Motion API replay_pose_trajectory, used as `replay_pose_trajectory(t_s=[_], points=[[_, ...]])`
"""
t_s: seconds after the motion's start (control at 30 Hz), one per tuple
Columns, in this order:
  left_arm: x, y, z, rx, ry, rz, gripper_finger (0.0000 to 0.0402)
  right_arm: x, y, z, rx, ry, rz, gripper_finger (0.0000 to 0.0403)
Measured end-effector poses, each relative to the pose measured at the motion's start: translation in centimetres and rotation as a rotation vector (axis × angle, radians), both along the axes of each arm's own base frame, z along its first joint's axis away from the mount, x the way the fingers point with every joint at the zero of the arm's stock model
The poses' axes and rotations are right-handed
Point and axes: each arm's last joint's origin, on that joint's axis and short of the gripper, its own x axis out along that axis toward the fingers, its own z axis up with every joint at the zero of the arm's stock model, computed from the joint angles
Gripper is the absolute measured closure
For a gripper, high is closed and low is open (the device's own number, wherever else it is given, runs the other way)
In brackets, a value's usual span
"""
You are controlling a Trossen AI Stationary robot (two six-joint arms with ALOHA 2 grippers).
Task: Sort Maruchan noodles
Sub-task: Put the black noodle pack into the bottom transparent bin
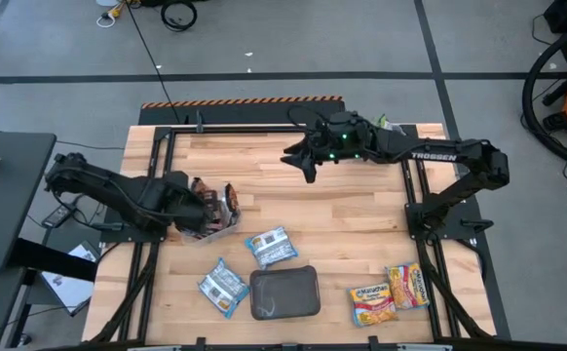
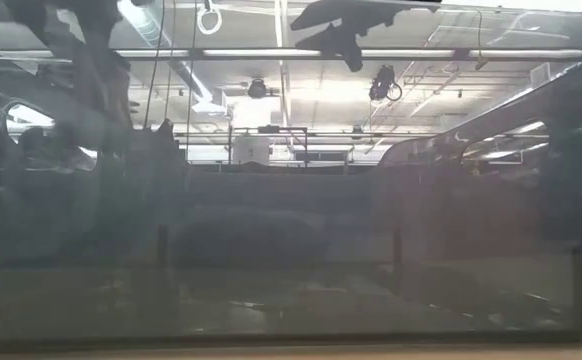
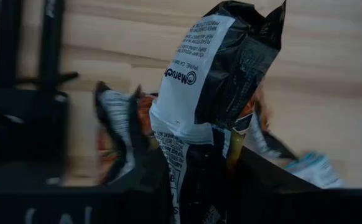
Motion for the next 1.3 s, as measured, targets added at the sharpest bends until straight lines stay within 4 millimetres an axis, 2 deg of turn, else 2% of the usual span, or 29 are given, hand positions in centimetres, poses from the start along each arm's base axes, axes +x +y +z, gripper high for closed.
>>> replay_pose_trajectory(t_s=[0.2, 0.4, 0.6, 0.73, 0.97, 1.17, 1.3], points=[[0.7, 0.4, -1.8, 0.025, -0.111, 0.148, 0.0277, 0.0, 1.1, -0.5, 0.009, 0.056, 0.035, 0.0238], [2.2, 0.6, -3.4, -0.031, -0.242, 0.212, 0.0276, 0.0, 1.9, -0.9, 0.014, 0.101, 0.059, 0.0238], [2.0, 0.6, -5.8, -0.116, -0.194, 0.264, 0.0276, 0.0, 2.4, -1.3, 0.021, 0.141, 0.076, 0.0238], [1.9, 0.8, -6.5, -0.139, -0.196, 0.301, 0.0267, 0.0, 2.7, -1.3, 0.001, 0.143, 0.089, 0.0238], [3.0, 1.0, -8.1, -0.197, -0.293, 0.295, 0.0215, 0.0, 2.8, -1.3, -0.019, 0.142, 0.088, 0.0238], [2.3, 2.2, -9.1, -0.149, -0.202, 0.298, 0.0151, 0.0, 2.8, -1.3, -0.034, 0.141, 0.094, 0.0238], [1.8, 3.0, -9.2, -0.159, -0.115, 0.26, 0.0126, 0.0, 2.8, -1.3, -0.05, 0.142, 0.1, 0.0238]])
